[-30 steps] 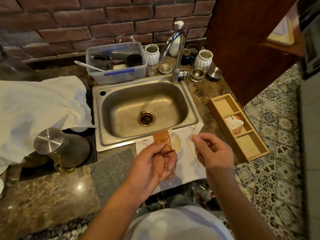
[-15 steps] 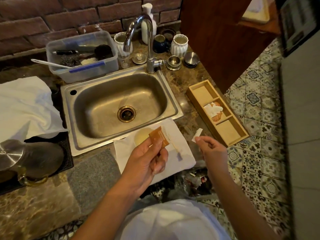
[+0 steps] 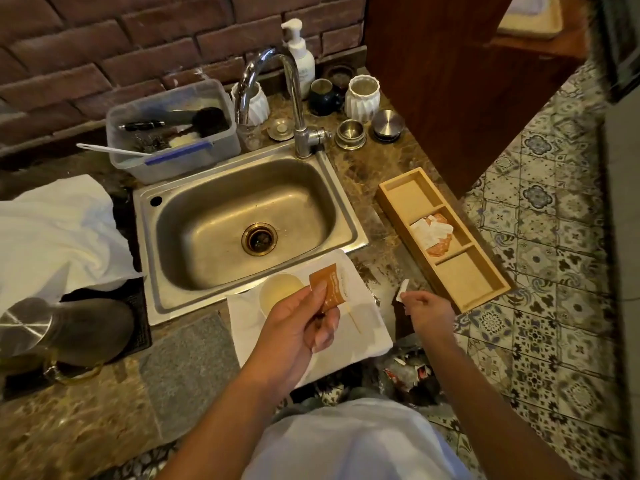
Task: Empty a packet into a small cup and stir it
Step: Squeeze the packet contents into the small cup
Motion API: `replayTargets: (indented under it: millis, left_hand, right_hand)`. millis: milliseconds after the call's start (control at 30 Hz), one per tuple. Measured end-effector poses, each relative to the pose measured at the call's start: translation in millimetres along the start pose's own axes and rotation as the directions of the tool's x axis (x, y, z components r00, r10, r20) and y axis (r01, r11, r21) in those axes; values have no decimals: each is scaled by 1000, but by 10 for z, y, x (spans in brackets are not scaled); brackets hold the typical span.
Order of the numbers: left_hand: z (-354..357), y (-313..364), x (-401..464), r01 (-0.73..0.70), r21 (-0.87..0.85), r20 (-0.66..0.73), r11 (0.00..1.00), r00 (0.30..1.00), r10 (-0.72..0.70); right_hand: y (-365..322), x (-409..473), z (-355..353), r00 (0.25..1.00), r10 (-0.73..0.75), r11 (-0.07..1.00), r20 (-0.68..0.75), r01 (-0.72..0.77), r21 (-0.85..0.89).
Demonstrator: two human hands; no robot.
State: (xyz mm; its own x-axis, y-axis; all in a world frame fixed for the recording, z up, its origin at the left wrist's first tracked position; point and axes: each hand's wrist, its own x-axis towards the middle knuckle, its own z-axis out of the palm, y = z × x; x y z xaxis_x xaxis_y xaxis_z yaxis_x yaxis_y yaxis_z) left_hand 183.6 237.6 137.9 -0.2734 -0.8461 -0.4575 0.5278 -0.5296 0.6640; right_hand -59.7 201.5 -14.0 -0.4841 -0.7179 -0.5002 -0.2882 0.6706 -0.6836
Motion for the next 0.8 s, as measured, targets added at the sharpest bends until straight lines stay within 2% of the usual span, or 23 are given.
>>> replayTargets:
  millis: [300, 800]
  left_hand:
    - [102, -100, 45, 22, -11, -87, 1000, 996, -23]
    - [125, -184, 35, 6, 9, -82, 1000, 997, -6]
  right_hand:
    - [48, 162, 12, 1000, -14, 999, -3, 13, -50]
    - [122, 165, -47, 999, -37, 995, -6, 36, -97]
